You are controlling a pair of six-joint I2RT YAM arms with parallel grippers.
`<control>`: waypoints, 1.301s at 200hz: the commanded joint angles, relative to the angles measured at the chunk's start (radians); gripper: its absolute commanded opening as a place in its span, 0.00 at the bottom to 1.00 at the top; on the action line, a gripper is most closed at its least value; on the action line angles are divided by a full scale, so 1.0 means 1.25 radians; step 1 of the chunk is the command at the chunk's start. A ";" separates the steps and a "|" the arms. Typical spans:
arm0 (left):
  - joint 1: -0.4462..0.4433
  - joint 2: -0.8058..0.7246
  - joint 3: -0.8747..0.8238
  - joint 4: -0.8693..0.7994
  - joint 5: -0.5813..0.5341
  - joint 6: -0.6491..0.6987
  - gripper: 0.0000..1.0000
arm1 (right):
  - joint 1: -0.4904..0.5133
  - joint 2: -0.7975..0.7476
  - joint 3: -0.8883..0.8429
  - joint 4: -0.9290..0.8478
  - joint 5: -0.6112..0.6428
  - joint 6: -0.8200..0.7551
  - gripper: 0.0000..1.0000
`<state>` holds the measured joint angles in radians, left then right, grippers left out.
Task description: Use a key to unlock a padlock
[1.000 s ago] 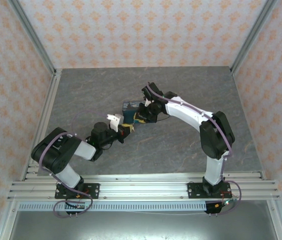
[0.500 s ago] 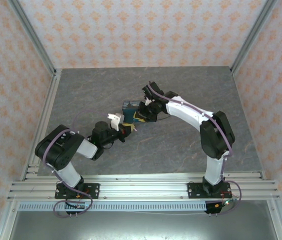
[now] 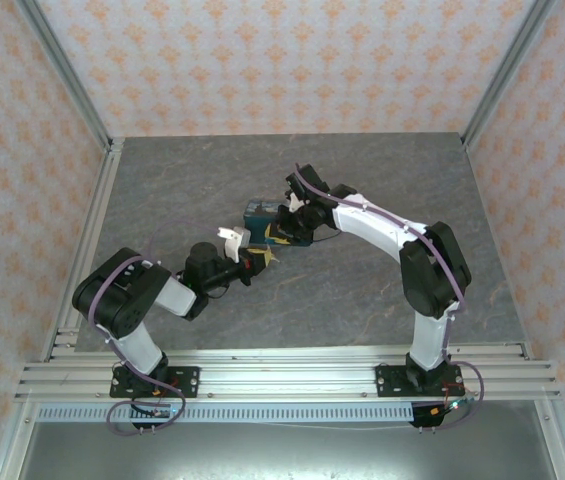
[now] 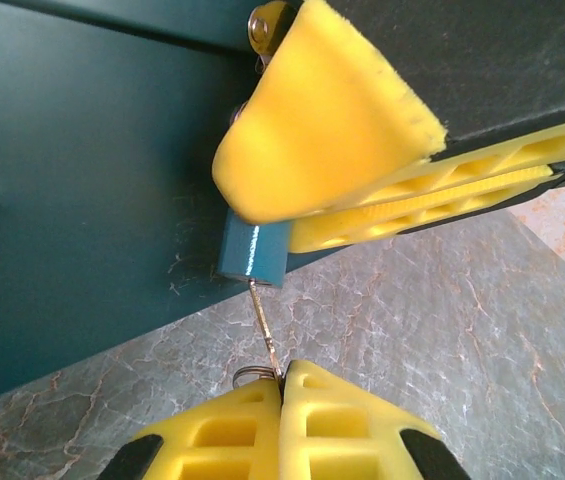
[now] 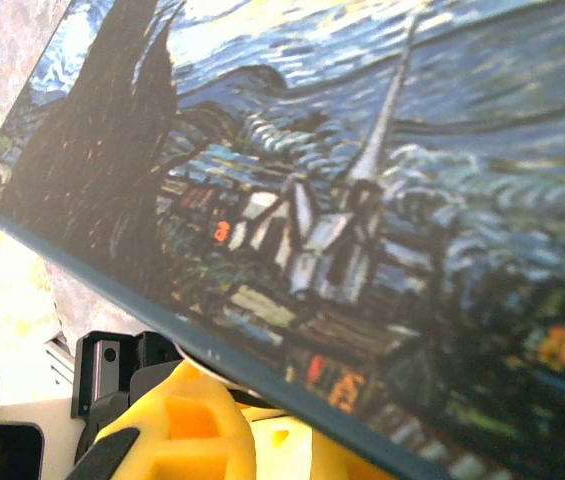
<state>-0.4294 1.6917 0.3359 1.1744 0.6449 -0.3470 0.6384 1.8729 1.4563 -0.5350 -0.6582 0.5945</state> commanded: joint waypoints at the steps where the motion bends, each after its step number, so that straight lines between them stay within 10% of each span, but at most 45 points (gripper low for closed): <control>1: 0.019 -0.005 0.017 0.051 0.004 0.012 0.00 | 0.006 -0.009 -0.003 -0.045 -0.040 -0.054 0.00; 260: 0.073 -0.033 0.085 -0.214 0.197 0.081 0.00 | -0.009 -0.006 0.010 -0.094 -0.041 -0.109 0.00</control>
<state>-0.3504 1.6325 0.4026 0.8993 0.8677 -0.2771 0.6247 1.8729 1.4567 -0.6140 -0.7033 0.4805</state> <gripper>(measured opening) 0.048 0.133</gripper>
